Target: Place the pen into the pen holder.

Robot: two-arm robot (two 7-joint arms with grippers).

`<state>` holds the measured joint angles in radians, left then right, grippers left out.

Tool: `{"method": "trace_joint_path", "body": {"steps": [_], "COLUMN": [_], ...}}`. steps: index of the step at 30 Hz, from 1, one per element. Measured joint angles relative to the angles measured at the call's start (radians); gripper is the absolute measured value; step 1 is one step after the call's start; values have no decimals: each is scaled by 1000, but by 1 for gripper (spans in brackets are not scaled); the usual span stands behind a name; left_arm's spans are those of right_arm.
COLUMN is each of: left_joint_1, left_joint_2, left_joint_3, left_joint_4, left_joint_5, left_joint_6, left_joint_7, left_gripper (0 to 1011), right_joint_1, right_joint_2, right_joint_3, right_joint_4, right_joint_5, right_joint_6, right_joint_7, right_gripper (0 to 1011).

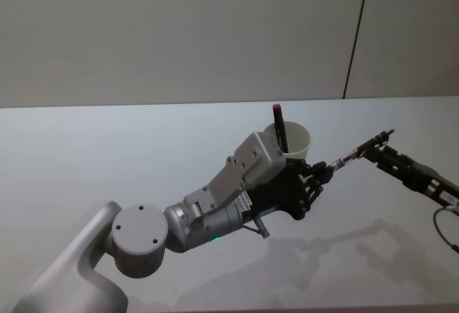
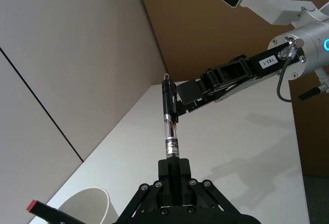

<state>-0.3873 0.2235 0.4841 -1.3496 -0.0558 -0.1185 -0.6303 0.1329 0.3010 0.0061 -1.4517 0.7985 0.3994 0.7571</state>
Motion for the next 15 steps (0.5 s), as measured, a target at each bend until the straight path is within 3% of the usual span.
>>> {"method": "trace_joint_path", "body": {"steps": [15], "left_joint_1": [0], "left_joint_2": [0], "left_joint_3": [0], "left_joint_4": [0], "left_joint_5": [0], "left_joint_6": [0], "left_joint_7": [0], "left_gripper": [127], "right_joint_1": [-18], "right_joint_2": [-25], "right_joint_3": [-24], "right_joint_4": [-7], "right_joint_5": [102], "right_joint_6": [-25], "right_joint_7": [-48], "right_gripper": [1002]}}
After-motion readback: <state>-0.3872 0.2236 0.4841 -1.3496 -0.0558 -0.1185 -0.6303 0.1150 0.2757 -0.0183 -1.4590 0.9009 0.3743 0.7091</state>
